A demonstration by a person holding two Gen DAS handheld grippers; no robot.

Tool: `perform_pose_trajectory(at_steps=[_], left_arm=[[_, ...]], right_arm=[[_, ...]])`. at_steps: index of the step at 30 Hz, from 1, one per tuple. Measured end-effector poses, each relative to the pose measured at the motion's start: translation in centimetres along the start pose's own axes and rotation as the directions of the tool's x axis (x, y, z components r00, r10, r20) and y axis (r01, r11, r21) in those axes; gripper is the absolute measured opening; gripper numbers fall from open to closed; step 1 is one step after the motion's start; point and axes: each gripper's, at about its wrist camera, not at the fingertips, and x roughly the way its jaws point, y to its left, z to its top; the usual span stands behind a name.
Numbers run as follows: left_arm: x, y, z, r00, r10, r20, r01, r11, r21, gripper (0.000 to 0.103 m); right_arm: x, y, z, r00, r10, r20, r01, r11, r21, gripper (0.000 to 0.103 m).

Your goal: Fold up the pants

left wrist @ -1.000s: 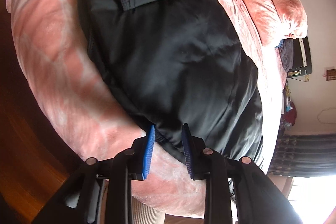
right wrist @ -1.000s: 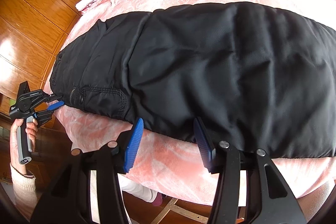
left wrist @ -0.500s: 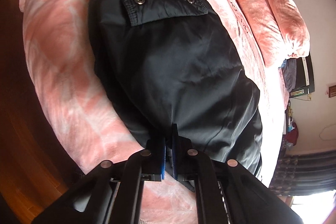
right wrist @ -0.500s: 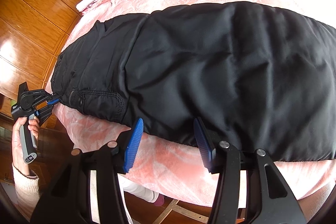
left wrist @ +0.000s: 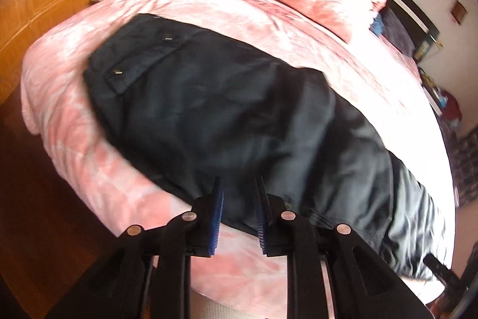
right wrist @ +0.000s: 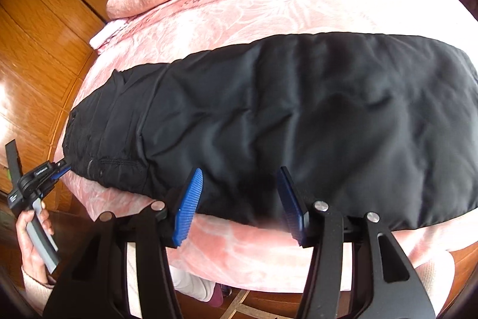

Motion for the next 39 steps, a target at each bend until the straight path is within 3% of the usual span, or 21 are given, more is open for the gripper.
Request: perform_pose_trajectory(at_steps=[2, 5, 8, 13, 15, 17, 20, 25, 30, 34, 38, 39], left_arm=[[1.1, -4.0, -1.0, 0.993, -0.097, -0.065, 0.102, 0.992, 0.073, 0.019], [3.2, -9.3, -2.9, 0.981, -0.145, -0.131, 0.166, 0.97, 0.177, 0.019], [5.2, -12.2, -4.5, 0.975, -0.127, -0.182, 0.17, 0.956, 0.241, 0.019], [5.0, -13.7, -5.0, 0.982, -0.092, -0.168, 0.138, 0.947, 0.291, 0.02], [4.2, -14.2, -5.2, 0.982, -0.104, -0.155, 0.148, 0.94, 0.306, 0.026], [3.5, -14.9, -5.7, 0.984, -0.109, -0.138, 0.151, 0.929, 0.339, 0.037], [3.7, -16.1, -6.6, 0.983, -0.118, -0.137, 0.163, 0.91, 0.382, 0.037], [4.5, -19.2, -7.5, 0.97, -0.155, -0.189, 0.225, 0.868, 0.443, 0.037], [5.4, -23.4, -8.6, 0.96, -0.167, -0.223, 0.259, 0.83, 0.495, 0.037], [6.2, -25.7, -9.2, 0.963, -0.147, -0.227, 0.251, 0.8, 0.545, 0.037], [7.9, -26.3, -8.9, 0.961, -0.123, -0.247, 0.239, 0.818, 0.524, 0.037], [8.1, -26.2, -8.8, 0.96, -0.123, -0.251, 0.241, 0.821, 0.518, 0.037]], right_arm=[[0.3, -0.8, 0.1, 0.999, -0.037, -0.013, 0.037, 0.999, 0.002, 0.054], [1.4, -1.2, -0.3, 0.995, -0.088, -0.037, 0.088, 0.996, -0.014, 0.052], [2.4, -1.2, -0.8, 0.992, -0.12, -0.045, 0.118, 0.992, -0.045, 0.052], [0.4, -2.1, -0.8, 0.993, -0.115, 0.001, 0.115, 0.993, -0.03, 0.053], [-1.6, -3.6, -0.9, 0.989, -0.145, 0.026, 0.144, 0.989, 0.019, 0.059], [-3.7, -6.4, -1.5, 0.991, -0.128, 0.045, 0.122, 0.987, 0.107, 0.059], [-6.6, -11.5, -2.8, 0.991, -0.118, 0.057, 0.099, 0.96, 0.263, 0.059], [-9.1, -18.1, -4.9, 0.971, -0.236, 0.03, 0.203, 0.888, 0.413, 0.061], [-8.4, -22.3, -5.6, 0.99, -0.12, 0.074, 0.062, 0.84, 0.539, 0.061], [-8.0, -23.8, -5.0, 0.986, -0.092, 0.138, -0.002, 0.827, 0.562, 0.06], [-6.6, -25.3, -4.5, 0.98, -0.044, 0.196, -0.08, 0.811, 0.579, 0.059], [-6.4, -25.5, -4.5, 0.977, -0.037, 0.21, -0.095, 0.807, 0.582, 0.053]])
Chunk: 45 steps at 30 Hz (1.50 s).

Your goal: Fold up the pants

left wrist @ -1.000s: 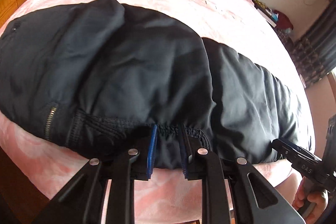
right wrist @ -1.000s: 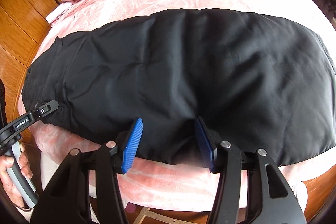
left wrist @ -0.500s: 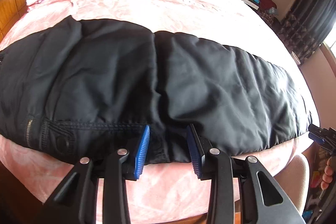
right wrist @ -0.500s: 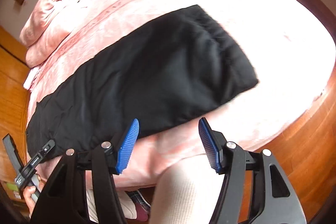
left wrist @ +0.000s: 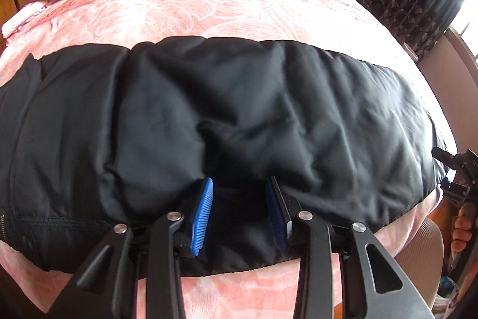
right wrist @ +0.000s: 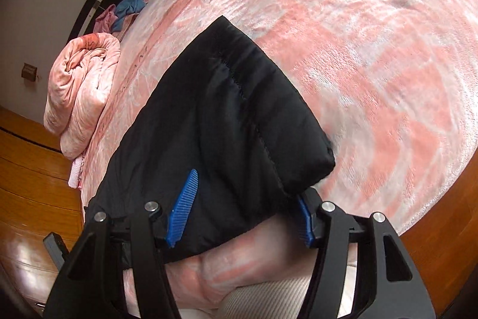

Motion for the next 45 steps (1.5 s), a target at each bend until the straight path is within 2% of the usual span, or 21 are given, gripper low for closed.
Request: perform_pose_trajectory(at_steps=[2, 3, 4, 7, 12, 14, 18, 20, 23, 27, 31, 36, 40, 45], left_arm=[[0.1, 0.3, -0.4, 1.0, 0.005, 0.0, -0.005, 1.0, 0.003, 0.037], [0.2, 0.3, -0.3, 1.0, 0.01, -0.001, -0.01, 1.0, 0.007, 0.037], [0.2, 0.3, -0.4, 1.0, 0.015, -0.001, -0.015, 1.0, 0.009, 0.037], [0.4, -0.3, -0.3, 1.0, 0.03, -0.004, -0.03, 0.999, 0.015, 0.039], [0.3, -2.5, 0.5, 1.0, 0.016, 0.0, -0.016, 1.0, 0.027, 0.042], [0.3, -3.8, 0.9, 1.0, -0.002, 0.006, 0.002, 0.999, 0.041, 0.043], [0.9, -6.7, 1.1, 0.997, -0.072, -0.007, 0.073, 0.993, 0.091, 0.043], [1.8, -8.2, 0.7, 0.998, -0.057, -0.018, 0.059, 0.99, 0.131, 0.044], [2.8, -9.5, -0.1, 1.0, 0.008, 0.021, -0.012, 0.981, 0.192, 0.046], [2.2, -8.5, -0.1, 0.999, -0.043, 0.006, 0.042, 0.987, 0.158, 0.046], [-0.2, -5.8, -0.1, 0.997, -0.083, 0.008, 0.082, 0.993, 0.08, 0.046], [-3.4, -0.6, -1.0, 0.997, -0.05, 0.062, 0.05, 0.999, -0.003, 0.053], [-4.3, 3.8, -1.5, 0.997, 0.02, 0.068, -0.016, 0.998, -0.061, 0.053], [-5.0, 8.5, -2.1, 0.997, 0.049, 0.06, -0.04, 0.988, -0.151, 0.053]], right_arm=[[-0.1, 0.1, 0.2, 0.999, 0.043, 0.012, -0.043, 0.999, -0.004, 0.04], [-0.2, 0.1, 0.3, 0.997, 0.078, 0.014, -0.078, 0.997, -0.003, 0.028], [-0.2, 0.3, 0.6, 0.993, 0.116, 0.013, -0.116, 0.993, 0.004, 0.02], [-1.1, 1.3, 1.1, 0.99, 0.141, 0.022, -0.14, 0.99, -0.013, 0.014], [-4.4, 2.9, 2.9, 0.98, 0.186, 0.07, -0.182, 0.982, -0.058, 0.009], [-5.7, 3.1, 3.8, 0.98, 0.17, 0.1, -0.163, 0.983, -0.081, 0.009], [-8.0, 1.1, 4.9, 0.98, 0.075, 0.185, -0.066, 0.996, -0.055, 0.009], [-7.5, -0.8, 5.0, 0.985, 0.007, 0.171, -0.006, 1.0, -0.008, 0.009], [-5.4, -2.3, 4.1, 0.989, -0.075, 0.124, 0.076, 0.997, 0.0, 0.009], [-6.1, -0.5, 3.4, 0.979, -0.11, 0.174, 0.119, 0.992, -0.045, 0.009], [-8.3, 4.2, 3.0, 0.964, -0.082, 0.254, 0.129, 0.976, -0.176, 0.009], [-9.7, 12.8, 0.7, 0.956, 0.004, 0.294, 0.122, 0.905, -0.407, 0.01], [-8.0, 19.2, -2.0, 0.97, 0.083, 0.23, 0.062, 0.827, -0.559, 0.011], [-2.7, 25.3, -7.2, 0.991, 0.044, 0.127, 0.06, 0.699, -0.713, 0.012]])
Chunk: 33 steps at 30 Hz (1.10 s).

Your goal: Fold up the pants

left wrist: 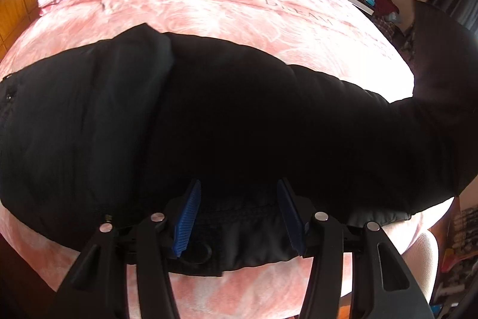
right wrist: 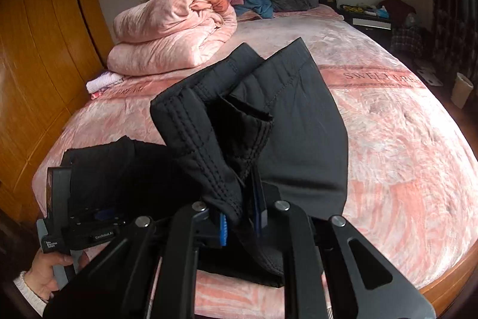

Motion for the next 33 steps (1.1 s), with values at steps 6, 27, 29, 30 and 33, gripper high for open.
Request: perform_pose_trajectory(at_steps=[6, 27, 29, 30, 33], left_arm=[[-1.6, 3.3, -0.3, 0.998, 0.05, 0.022, -0.049, 0.998, -0.05, 0.054], [-1.5, 6.7, -1.2, 0.998, 0.068, 0.01, -0.066, 0.99, -0.122, 0.065], [-1.3, 6.0, -1.0, 0.998, 0.061, -0.001, -0.061, 0.992, -0.108, 0.065], [-1.1, 5.9, -0.9, 0.997, 0.07, -0.009, -0.071, 0.993, -0.094, 0.065], [-0.5, 5.7, -0.7, 0.996, 0.084, -0.023, -0.085, 0.994, -0.067, 0.065]], right_arm=[[5.8, 7.7, -2.6, 0.987, 0.069, -0.145, -0.087, 0.988, -0.128, 0.012], [7.0, 13.2, -5.0, 0.938, 0.181, -0.294, -0.235, 0.959, -0.158, 0.066], [8.0, 13.2, -5.6, 0.934, 0.148, -0.326, -0.208, 0.965, -0.159, 0.06], [8.6, 13.2, -5.9, 0.933, 0.127, -0.338, -0.189, 0.969, -0.158, 0.053], [9.9, 12.6, -6.5, 0.937, 0.071, -0.343, -0.133, 0.978, -0.162, 0.023]])
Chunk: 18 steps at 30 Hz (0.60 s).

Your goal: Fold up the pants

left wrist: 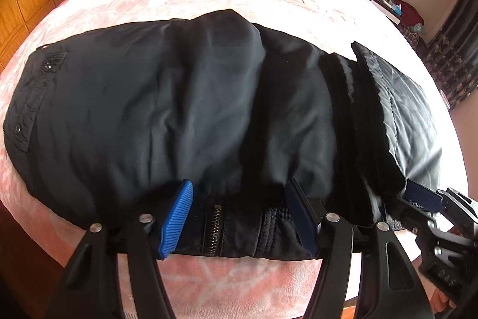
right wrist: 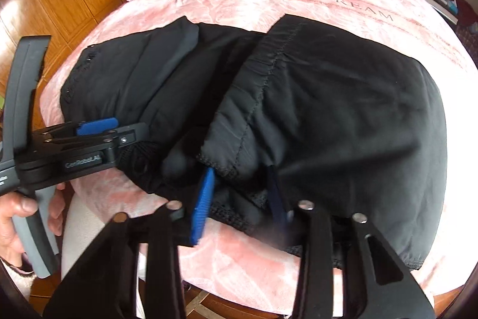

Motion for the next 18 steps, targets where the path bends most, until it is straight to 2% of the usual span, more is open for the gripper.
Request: perform_pose_trajectory(at_steps=[3, 8, 11, 14, 17, 18], left_arm=[[0.6, 0.4, 0.2, 1.0, -0.01, -0.012, 0.01, 1.0, -0.007, 0.065], [1.3, 0.7, 0.4, 0.999, -0.026, -0.021, 0.026, 1.0, -0.016, 0.065], [1.4, 1.1, 0.4, 0.999, -0.03, -0.022, 0.029, 0.999, -0.021, 0.065], [1.6, 1.1, 0.5, 0.999, -0.034, -0.022, 0.033, 0.999, -0.02, 0.066], [1.5, 1.6, 0.3, 0.999, -0.037, -0.026, 0.036, 0.999, -0.018, 0.067], [1.4, 1.6, 0.4, 0.999, -0.035, -0.027, 0.035, 0.999, -0.013, 0.067]], right_arm=[[-0.1, -1.1, 0.1, 0.997, 0.07, 0.008, -0.071, 0.996, 0.061, 0.011], [-3.5, 0.8, 0.8, 0.991, 0.107, 0.078, -0.102, 0.993, -0.057, 0.01], [-3.0, 2.4, 0.7, 0.992, 0.115, 0.046, -0.109, 0.986, -0.127, 0.009], [0.1, 2.9, -0.2, 0.997, 0.074, -0.039, -0.078, 0.987, -0.142, 0.009], [1.0, 2.5, -0.6, 0.995, 0.087, -0.057, -0.092, 0.99, -0.107, 0.015], [0.7, 2.3, -0.5, 0.993, 0.106, -0.058, -0.111, 0.99, -0.092, 0.028]])
